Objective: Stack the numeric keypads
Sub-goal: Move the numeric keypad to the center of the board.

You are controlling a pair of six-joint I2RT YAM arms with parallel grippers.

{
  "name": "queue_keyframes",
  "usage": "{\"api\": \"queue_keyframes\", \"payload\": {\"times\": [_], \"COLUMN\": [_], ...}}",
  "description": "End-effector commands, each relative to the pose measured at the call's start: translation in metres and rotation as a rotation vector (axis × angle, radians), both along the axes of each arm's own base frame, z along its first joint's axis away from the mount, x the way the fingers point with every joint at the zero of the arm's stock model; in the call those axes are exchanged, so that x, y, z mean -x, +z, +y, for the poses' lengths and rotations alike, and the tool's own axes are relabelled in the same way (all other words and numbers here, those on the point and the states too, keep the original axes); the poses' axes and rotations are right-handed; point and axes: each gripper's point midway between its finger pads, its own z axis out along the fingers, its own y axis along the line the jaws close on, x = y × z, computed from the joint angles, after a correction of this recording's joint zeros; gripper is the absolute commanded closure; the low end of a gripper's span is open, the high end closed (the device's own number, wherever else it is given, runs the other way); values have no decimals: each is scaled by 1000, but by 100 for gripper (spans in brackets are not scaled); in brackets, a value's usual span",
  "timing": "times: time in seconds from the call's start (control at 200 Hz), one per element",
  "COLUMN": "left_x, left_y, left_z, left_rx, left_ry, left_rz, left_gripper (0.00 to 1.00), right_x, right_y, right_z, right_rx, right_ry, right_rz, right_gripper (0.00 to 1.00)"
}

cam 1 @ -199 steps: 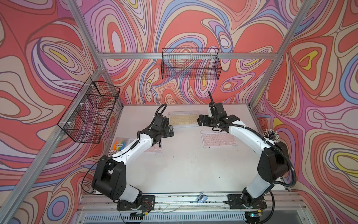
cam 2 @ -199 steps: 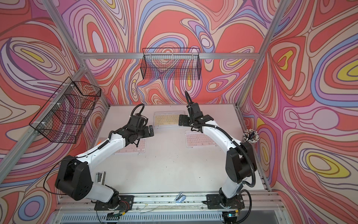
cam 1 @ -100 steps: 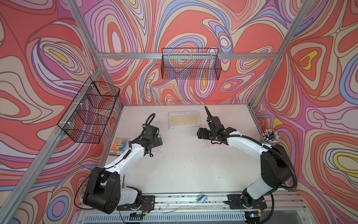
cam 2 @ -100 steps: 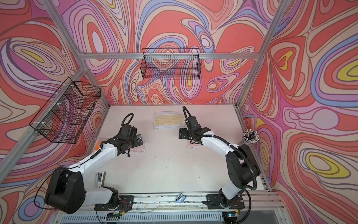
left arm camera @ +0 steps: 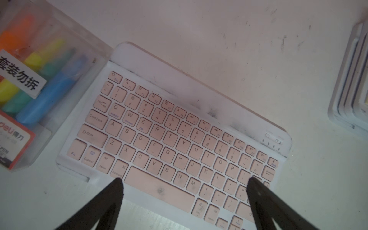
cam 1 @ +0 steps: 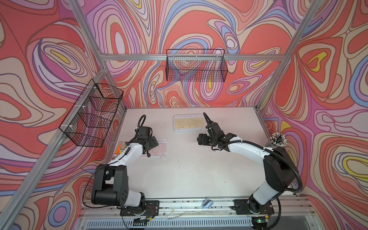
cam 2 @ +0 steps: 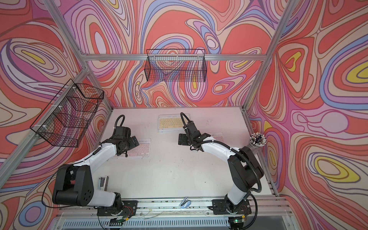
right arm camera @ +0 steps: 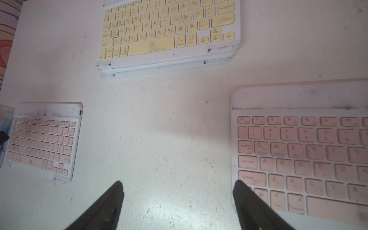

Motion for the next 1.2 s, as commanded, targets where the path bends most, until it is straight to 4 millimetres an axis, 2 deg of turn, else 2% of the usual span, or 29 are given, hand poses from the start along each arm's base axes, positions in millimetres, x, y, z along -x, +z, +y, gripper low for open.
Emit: {"api": "queue_keyframes", "payload": {"times": [0.0,0.12,0.25,0.476,0.681,0.696,0.751,0.992,1.197], "left_x": [-5,-3,-4,-7,-2,-8,-8,1,34], "left_y": [-3,-12,-23,-44,-57,-54,-57,-68,-78], "left_z": [-2,-5,-18,-44,-66,-68,-75,-128,-176], "left_rx": [24,34,93,151,142,143,144,187,207], "left_ry": [10,-5,-43,-107,-166,-172,-190,-332,-467], "left_rz": [0,18,34,80,122,96,98,121,184], "left_gripper": [1,1,2,3,3,3,3,4,5], "right_x": [-6,-4,0,4,6,6,7,8,8], "right_y": [4,-3,-9,-13,-16,-16,-17,-21,-20], "right_z": [10,17,20,24,31,31,32,33,33], "right_rx": [1,-8,-9,-13,-9,-8,-7,-15,-13], "right_ry": [3,11,19,25,33,35,35,28,26], "right_rz": [-17,-2,12,25,36,36,39,53,53], "right_gripper": [11,11,12,12,12,12,12,12,12]}}
